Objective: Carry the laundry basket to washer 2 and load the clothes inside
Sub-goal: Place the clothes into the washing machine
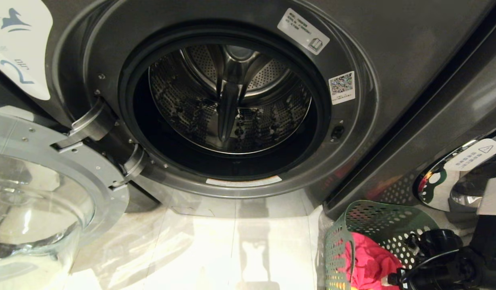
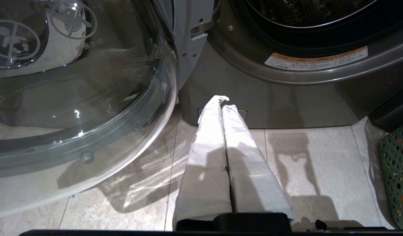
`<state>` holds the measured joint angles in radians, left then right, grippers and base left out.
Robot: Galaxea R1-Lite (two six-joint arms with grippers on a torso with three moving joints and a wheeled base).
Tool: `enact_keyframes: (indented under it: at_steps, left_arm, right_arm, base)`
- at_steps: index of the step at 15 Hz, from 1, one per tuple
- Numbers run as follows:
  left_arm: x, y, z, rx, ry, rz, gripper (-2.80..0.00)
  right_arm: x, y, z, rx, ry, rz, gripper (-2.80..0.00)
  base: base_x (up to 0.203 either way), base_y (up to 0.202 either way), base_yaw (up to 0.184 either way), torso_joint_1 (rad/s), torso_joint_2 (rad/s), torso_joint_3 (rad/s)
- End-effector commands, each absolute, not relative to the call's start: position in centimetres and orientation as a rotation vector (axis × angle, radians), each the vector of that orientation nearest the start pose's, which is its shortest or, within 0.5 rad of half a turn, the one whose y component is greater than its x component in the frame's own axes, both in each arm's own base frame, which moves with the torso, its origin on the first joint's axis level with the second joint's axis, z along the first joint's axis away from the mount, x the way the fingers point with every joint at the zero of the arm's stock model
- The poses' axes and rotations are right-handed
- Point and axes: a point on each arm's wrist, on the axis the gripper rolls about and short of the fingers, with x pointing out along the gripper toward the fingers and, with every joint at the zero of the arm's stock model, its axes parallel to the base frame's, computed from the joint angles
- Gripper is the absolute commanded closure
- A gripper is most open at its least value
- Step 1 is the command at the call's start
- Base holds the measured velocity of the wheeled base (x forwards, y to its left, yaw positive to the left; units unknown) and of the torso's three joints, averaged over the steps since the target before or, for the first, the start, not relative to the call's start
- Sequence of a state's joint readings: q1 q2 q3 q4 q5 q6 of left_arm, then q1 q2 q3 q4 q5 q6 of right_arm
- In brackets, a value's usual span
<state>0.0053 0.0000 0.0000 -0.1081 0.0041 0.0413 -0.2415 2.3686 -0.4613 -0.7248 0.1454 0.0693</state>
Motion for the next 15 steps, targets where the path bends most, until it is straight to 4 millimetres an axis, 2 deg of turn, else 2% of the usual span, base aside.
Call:
enact_keyframes:
  at_steps: [1,5,10,12,15]
  left_arm:
    - [-2.0,0.0,7.5,0.041,-0.069,0.012,0.00]
    - [-2.0,0.0,7.5,0.041,-0.069,0.012,0.00]
    - [-2.0,0.0,7.5,0.041,-0.069,0.012,0.00]
    - [-2.0,0.0,7.5,0.041,-0.069,0.012,0.00]
    - [-2.0,0.0,7.5,0.041,-0.069,0.012,0.00]
  right_arm:
    - [25.9,-6.1,-9.2,0.290,1.177,-0.120,-2.80]
    - [27.2,-6.4,-11.4,0.222,1.126,-0.033,-2.80]
    - [29.9,-7.3,-13.6,0.150,1.052,0.064,-2.80]
    - [31.4,-7.6,-14.0,0.097,1.004,0.085,-2.80]
    - [32.7,-8.1,-15.6,-0.046,0.975,0.152,-2.80]
  base:
    - [0.000,0.000,0.000,0.000,0.00,0.000]
    - [0.000,0.000,0.000,0.000,0.00,0.000]
    - [0.000,0.000,0.000,0.000,0.00,0.000]
    - [0.000,0.000,0.000,0.000,0.00,0.000]
    - [0.000,0.000,0.000,0.000,0.00,0.000]
